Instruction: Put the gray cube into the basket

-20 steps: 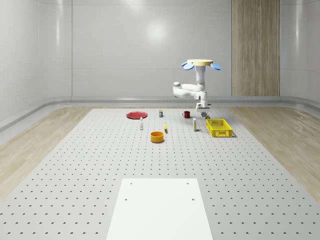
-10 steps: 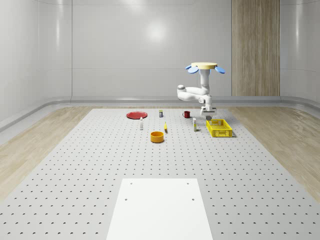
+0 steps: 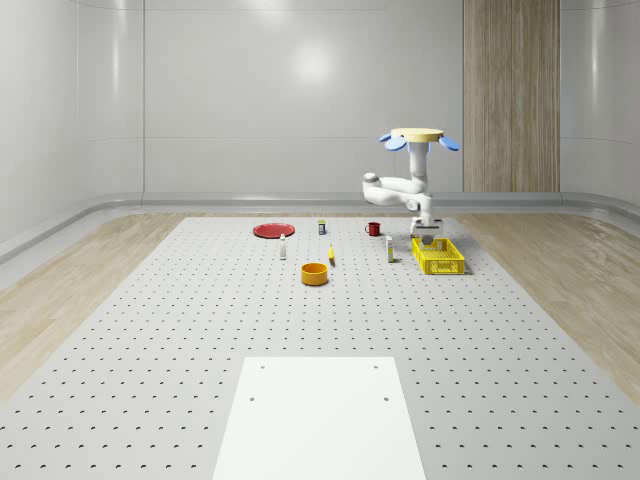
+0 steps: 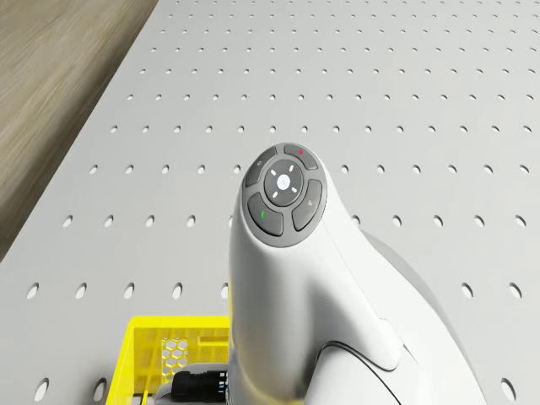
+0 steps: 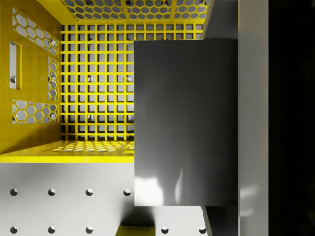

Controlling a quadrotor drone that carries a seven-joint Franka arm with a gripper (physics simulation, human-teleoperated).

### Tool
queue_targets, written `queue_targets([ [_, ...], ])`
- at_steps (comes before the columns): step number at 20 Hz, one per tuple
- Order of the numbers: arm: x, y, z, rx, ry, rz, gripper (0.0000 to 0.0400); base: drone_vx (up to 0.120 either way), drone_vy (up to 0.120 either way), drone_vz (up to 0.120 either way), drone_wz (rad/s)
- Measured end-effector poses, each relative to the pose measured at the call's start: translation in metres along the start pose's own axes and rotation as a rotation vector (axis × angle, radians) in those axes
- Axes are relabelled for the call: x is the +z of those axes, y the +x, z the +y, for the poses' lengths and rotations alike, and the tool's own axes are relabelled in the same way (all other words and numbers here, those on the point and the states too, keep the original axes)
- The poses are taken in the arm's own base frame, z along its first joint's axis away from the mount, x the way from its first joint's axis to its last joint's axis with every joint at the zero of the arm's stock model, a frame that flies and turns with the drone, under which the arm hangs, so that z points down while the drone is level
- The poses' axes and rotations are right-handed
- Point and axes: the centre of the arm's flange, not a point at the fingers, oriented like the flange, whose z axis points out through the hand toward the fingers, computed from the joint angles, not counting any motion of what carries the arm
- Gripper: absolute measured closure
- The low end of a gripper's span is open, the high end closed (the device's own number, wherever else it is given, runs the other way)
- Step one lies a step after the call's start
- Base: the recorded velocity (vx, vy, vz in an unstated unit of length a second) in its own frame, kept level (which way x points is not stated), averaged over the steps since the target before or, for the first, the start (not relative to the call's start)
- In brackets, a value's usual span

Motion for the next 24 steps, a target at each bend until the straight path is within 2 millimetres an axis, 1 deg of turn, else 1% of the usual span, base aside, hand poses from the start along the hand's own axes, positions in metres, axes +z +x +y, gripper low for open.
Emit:
queue_targets([
  [7, 0.000, 0.000, 0.000, 0.000, 0.000, 0.000, 0.0150, 0.000, 0.120, -0.120, 0.000],
  [11, 0.000, 0.000, 0.000, 0.000, 0.000, 0.000, 0.0150, 0.000, 0.110, 0.000, 0.000],
  [15, 0.007, 0.000, 0.000, 0.000, 0.000, 0.000, 0.0150, 0.000, 0.000, 0.000, 0.000],
  [24, 0.041, 0.000, 0.000, 0.000, 0.000, 0.000, 0.0150, 0.000, 0.000, 0.000, 0.000],
])
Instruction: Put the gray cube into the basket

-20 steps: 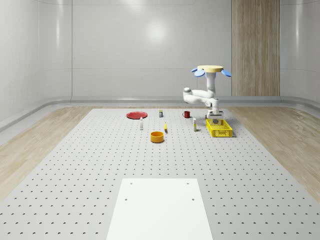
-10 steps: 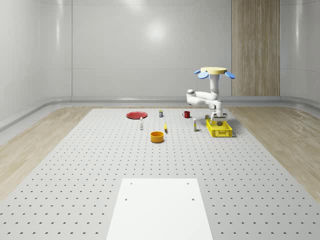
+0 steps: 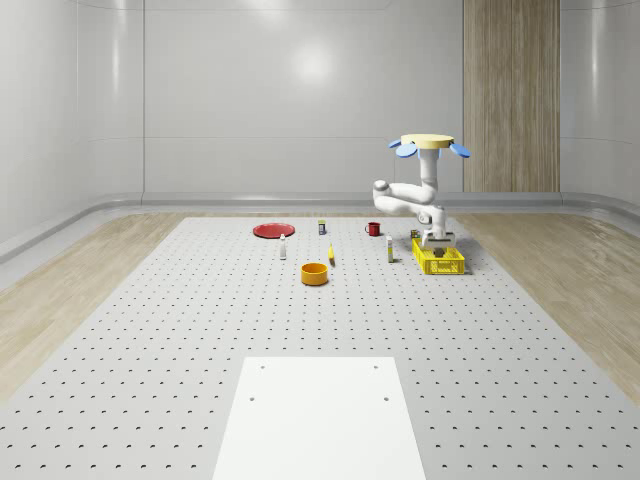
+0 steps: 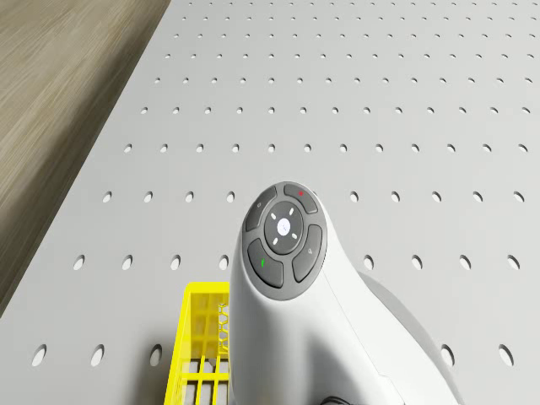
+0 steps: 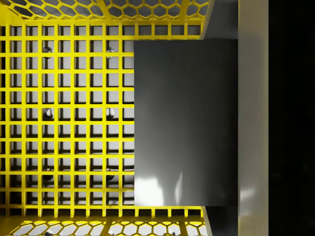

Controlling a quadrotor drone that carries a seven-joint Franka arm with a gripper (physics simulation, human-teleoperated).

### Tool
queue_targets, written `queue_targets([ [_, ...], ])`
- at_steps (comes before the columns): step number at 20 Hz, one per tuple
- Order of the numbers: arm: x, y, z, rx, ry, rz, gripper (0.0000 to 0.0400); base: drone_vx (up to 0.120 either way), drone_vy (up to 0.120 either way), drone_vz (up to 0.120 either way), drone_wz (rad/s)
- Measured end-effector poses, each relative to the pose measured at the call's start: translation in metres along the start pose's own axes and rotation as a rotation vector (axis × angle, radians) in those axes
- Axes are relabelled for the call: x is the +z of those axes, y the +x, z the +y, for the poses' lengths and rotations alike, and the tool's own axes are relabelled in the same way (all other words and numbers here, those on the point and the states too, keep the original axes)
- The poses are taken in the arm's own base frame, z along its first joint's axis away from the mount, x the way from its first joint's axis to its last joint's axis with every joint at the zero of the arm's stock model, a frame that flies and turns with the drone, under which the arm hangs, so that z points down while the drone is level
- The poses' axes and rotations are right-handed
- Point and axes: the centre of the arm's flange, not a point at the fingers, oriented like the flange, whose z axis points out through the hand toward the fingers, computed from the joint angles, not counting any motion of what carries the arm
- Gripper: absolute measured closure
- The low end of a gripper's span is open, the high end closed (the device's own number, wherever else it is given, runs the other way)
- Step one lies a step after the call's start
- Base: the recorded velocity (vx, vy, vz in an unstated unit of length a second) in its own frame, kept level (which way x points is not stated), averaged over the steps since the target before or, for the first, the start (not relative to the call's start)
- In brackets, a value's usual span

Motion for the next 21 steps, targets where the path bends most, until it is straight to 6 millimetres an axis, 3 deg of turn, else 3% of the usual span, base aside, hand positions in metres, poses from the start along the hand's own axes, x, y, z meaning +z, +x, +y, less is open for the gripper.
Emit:
queue_targets([
  [3, 0.010, 0.000, 0.000, 0.000, 0.000, 0.000, 0.0138, 0.000, 0.000, 0.000, 0.000],
  [6, 0.016, 0.000, 0.000, 0.000, 0.000, 0.000, 0.0065, 0.000, 0.000, 0.000, 0.000],
  [9, 0.013, 0.000, 0.000, 0.000, 0.000, 0.000, 0.0031, 0.000, 0.000, 0.000, 0.000],
  [21, -0.025, 0.000, 0.000, 0.000, 0.000, 0.000, 0.0002, 0.000, 0.000, 0.000, 0.000],
])
